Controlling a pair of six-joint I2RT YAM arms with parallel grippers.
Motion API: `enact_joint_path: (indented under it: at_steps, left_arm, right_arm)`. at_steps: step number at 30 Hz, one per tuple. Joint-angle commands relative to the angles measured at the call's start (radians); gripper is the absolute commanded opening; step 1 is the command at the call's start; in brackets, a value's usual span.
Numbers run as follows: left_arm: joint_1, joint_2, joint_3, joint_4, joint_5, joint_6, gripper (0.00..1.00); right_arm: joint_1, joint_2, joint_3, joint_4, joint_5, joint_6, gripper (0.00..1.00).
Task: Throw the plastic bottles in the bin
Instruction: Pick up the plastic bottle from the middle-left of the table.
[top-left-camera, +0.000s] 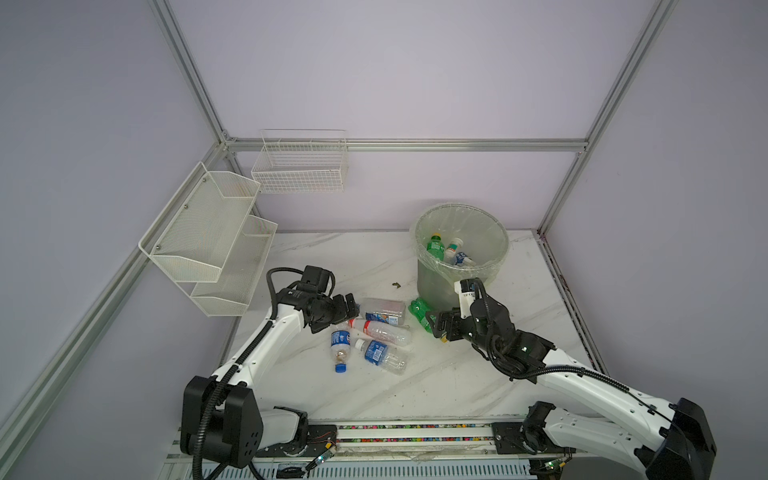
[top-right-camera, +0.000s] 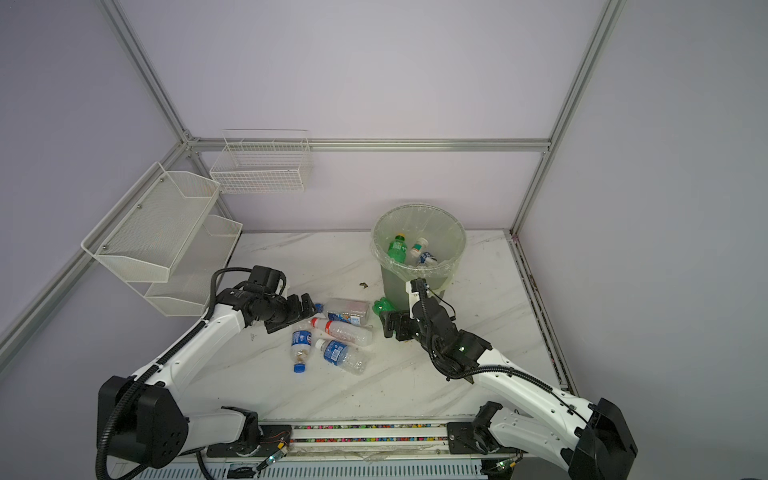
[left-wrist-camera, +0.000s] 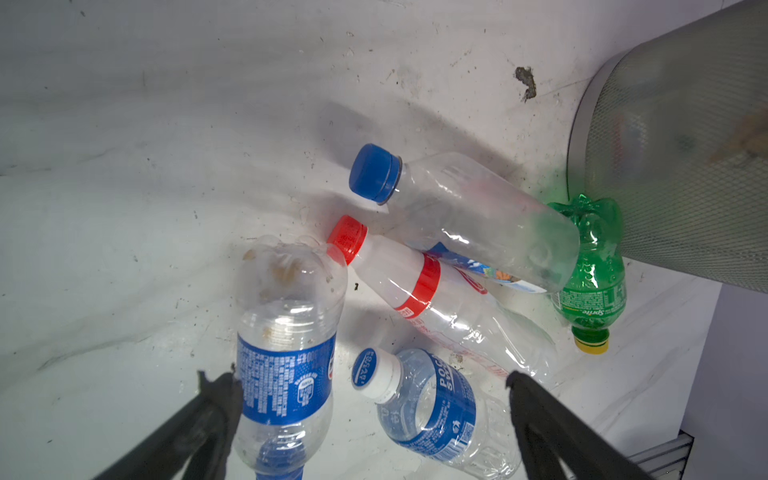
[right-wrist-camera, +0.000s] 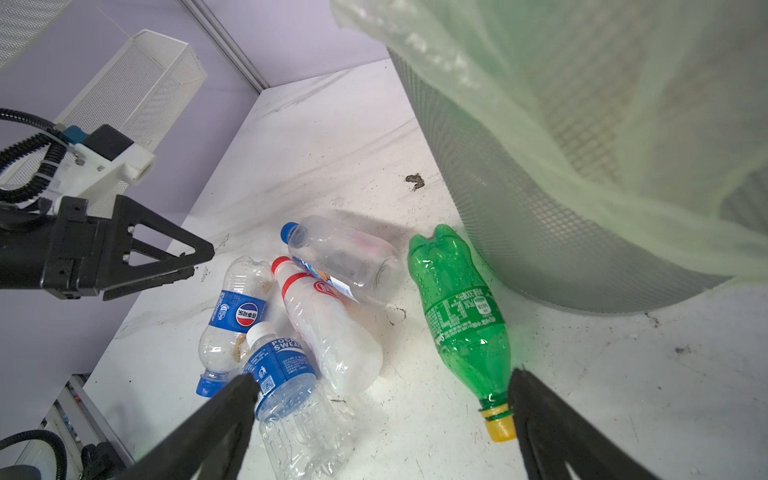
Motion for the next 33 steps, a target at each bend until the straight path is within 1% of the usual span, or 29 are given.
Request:
enact_joint_path:
  at_steps: [1,7,9,18,23,26,27,30,33]
  left_arm:
    - [-0.015,-0.009,-0.035,0.031,-0.084,-0.029,1.00]
    - [-0.051,-0.011,-0.085,0.019,-0.167,-0.039,1.00]
    - [-0.058,0.002,-0.098,0.022,-0.178,-0.045,1.00]
    - [-0.098,0.053,-0.124,0.050,-0.195,-0.055,1.00]
    - [-0.147,0.101,-0.142,0.072,-0.204,-0.068,1.00]
    - [-0.147,0.110,-0.161,0.089,-0.190,-0.083,1.00]
    - [-0.148,0.146,-0.167,0.095,-0.185,-0.086,1.00]
    - [-0.148,0.157,-0.176,0.100,-0.188,-0.088,1.00]
    - [-0.148,0.160,-0.181,0.104,-0.197,-0.086,0.95]
  right_arm:
    - [0.004,-0.006,0.002,0.029,0.019,0.008,0.97]
    - [0.004,-0.010,0.007,0.014,0.023,0.004,0.97]
    - [0.004,-0.017,0.004,0.016,0.025,0.005,0.97]
    - [0.004,-0.025,-0.002,0.016,0.026,0.007,0.97]
    - [0.004,-0.027,-0.003,0.017,0.027,0.008,0.98]
    - [0.003,-0.035,-0.006,0.017,0.028,0.009,0.97]
    - [0.004,-0.036,-0.007,0.014,0.029,0.009,0.97]
    - [0.003,-0.042,-0.007,0.009,0.032,0.009,0.97]
    - [0.004,-0.045,-0.007,0.008,0.031,0.009,0.97]
